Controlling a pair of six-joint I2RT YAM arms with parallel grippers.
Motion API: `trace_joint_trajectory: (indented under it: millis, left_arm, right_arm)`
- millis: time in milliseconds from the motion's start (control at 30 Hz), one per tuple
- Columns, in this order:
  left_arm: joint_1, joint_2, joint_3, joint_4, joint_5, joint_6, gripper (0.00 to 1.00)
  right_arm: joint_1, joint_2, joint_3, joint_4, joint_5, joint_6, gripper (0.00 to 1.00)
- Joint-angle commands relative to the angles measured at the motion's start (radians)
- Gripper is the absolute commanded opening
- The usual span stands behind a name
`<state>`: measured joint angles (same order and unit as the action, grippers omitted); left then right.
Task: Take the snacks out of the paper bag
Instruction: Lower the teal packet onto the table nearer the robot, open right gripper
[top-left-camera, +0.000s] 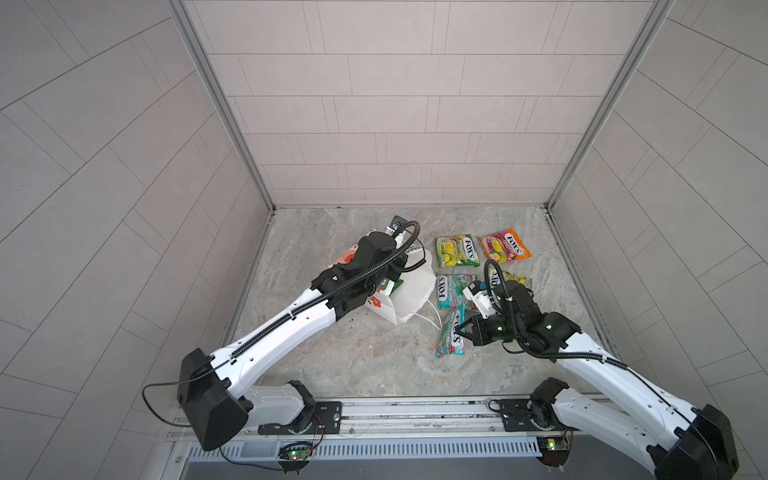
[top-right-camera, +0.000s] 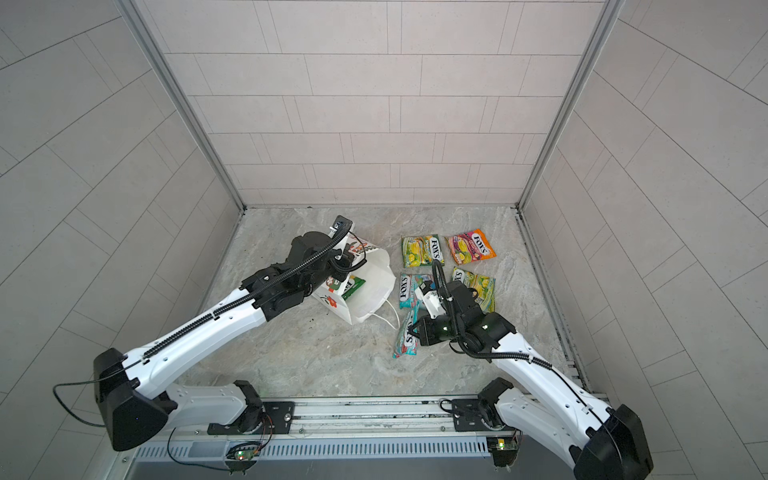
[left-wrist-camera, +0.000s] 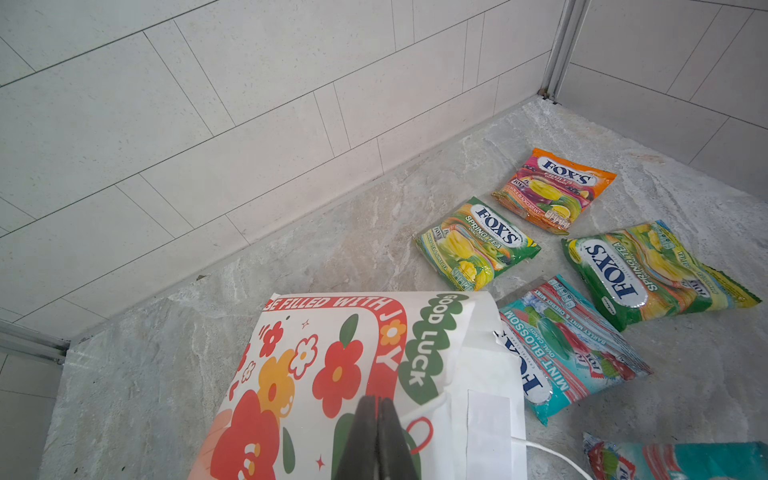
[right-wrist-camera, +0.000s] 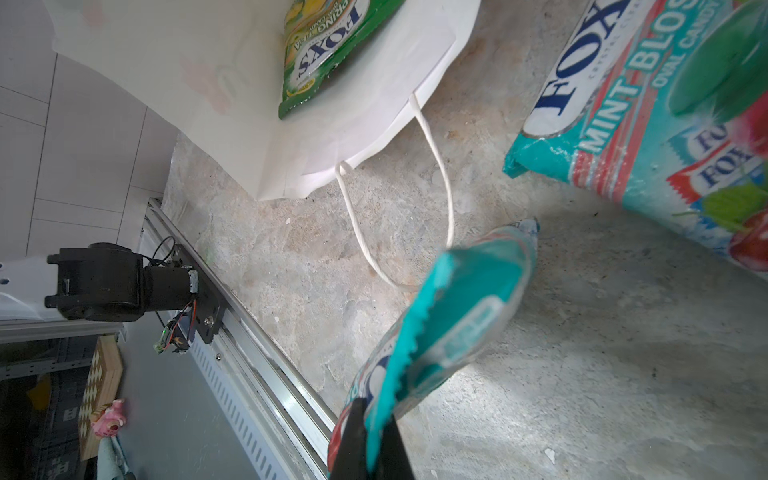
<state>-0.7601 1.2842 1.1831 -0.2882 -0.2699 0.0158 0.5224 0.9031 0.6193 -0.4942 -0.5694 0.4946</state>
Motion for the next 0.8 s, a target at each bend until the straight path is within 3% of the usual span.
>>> trace_joint_trajectory:
  millis: [0,367,533,767]
  left_arm:
    - [-0.005,-0.023,0.004,0.015,-0.005,-0.006,0.00]
    - [-0.005,-0.022,0.003,0.015,-0.003,-0.007,0.00]
    - [-0.005,-0.023,0.003,0.016,-0.002,-0.007,0.00]
    - [-0.005,-0.019,0.004,0.017,0.000,-0.007,0.00]
  right_arm:
    - [0.000,-0.001,0.006,-0.009,0.044,-0.021,0.00]
    - [0.000,0.050,0.007,-0.115,0.204,-0.051,0.02]
    - [-0.001,0.064,0.011,-0.127,0.248,-0.050,0.13]
    - [0.000,0.077,0.016,-0.144,0.309,-0.045,0.38]
